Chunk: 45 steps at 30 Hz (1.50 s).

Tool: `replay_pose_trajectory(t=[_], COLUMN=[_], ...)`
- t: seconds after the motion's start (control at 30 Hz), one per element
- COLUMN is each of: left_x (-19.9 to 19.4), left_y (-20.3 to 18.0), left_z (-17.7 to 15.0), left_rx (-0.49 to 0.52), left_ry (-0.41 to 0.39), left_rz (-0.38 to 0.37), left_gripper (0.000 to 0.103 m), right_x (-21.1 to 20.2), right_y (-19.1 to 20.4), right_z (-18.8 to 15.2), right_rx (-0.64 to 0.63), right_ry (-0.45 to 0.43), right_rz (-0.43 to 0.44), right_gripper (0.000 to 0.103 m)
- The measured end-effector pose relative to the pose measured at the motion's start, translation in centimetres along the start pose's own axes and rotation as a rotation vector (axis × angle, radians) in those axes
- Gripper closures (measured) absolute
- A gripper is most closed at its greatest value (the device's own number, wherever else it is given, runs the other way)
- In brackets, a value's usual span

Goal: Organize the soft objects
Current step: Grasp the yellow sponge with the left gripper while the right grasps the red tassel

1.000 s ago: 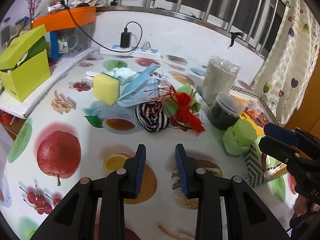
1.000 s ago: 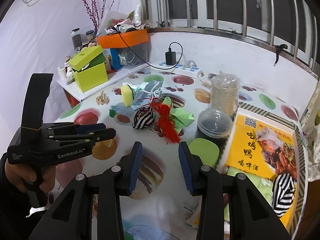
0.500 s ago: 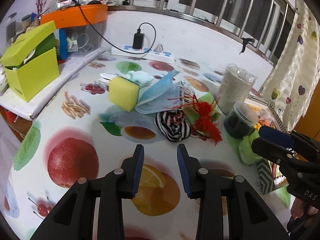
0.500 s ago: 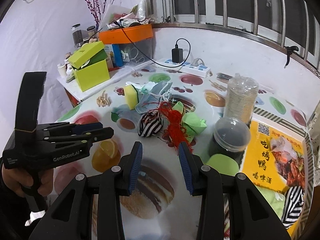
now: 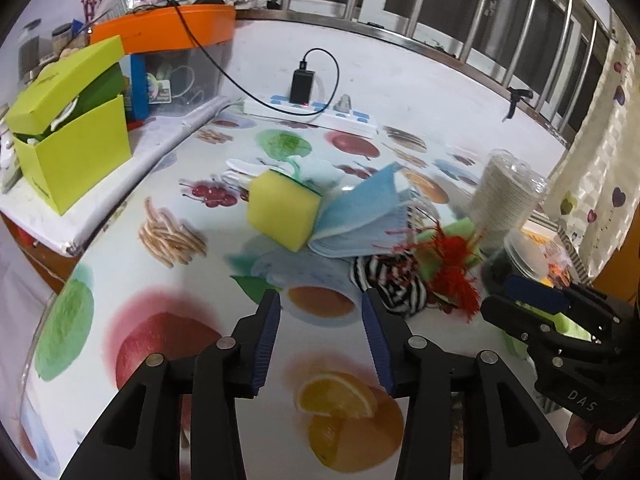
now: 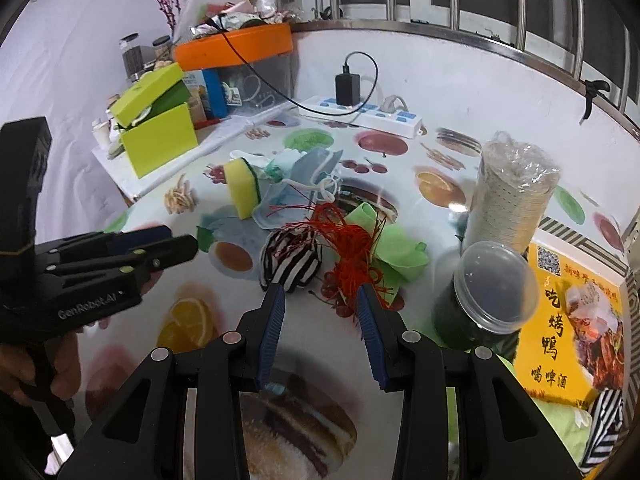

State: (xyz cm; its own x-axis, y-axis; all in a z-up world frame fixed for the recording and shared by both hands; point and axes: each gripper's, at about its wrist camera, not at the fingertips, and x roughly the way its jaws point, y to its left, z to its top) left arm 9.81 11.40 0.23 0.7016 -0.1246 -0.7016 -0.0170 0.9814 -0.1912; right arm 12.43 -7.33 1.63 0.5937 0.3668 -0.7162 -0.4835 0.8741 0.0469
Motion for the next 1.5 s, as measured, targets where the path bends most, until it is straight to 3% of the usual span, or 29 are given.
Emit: replay_pose_trajectory(t=[0.5, 0.9, 0.97, 1.0, 1.07, 1.1, 1.13, 1.2, 1.5], left_x=[4.6, 7.7, 7.8, 8.0, 8.1, 8.0, 8.0, 7.9, 5.5], left_y=[1.7, 2.0, 2.2, 2.3, 2.4, 2.5, 2.5, 2.6, 2.4], left_z=[3.4, 4.3, 4.3, 4.3, 4.2, 4.2, 4.1, 4.1, 3.9], left_rx=[-0.016, -0.034, -0.043, -0.047, -0.05, -0.052, -0.053, -0.053, -0.058], left_ry=[0.003, 0.017, 0.015, 0.019, 0.018, 0.016, 0.014, 0.008, -0.032], left_rz=[0.009, 0.02, 0.019, 0.017, 0.017, 0.012, 0.011, 0.01, 0.009], left_gripper=[0.057, 0.057, 0.067, 0.076, 0.08, 0.082, 0.082, 0.085, 0.087], right_x=[3.2, 5.1, 5.3, 5.5, 5.6, 5.7, 5.7, 5.7, 4.3], right_y=[-0.1, -0.4, -0.4, -0.4, -0.5, -0.4, -0.4, -0.5, -0.4], right_z=[0.7, 1.0, 1.0, 1.0, 0.9, 0.9, 0.9, 0.9, 0.8], right_rx=[0.001, -0.005, -0.003, -0.002, 0.001, 0.001, 0.001, 0.002, 0.005], right_ry=[0.051, 0.084, 0.085, 0.089, 0.088, 0.086, 0.086, 0.085, 0.051], right_rz=[-0.076, -0.116, -0.119, -0.12, -0.117, -0.118, -0.119, -0.122, -0.096], right_gripper=[0.064, 0.064, 0.064, 0.064, 0.065, 0.074, 0.082, 0.087, 0.088])
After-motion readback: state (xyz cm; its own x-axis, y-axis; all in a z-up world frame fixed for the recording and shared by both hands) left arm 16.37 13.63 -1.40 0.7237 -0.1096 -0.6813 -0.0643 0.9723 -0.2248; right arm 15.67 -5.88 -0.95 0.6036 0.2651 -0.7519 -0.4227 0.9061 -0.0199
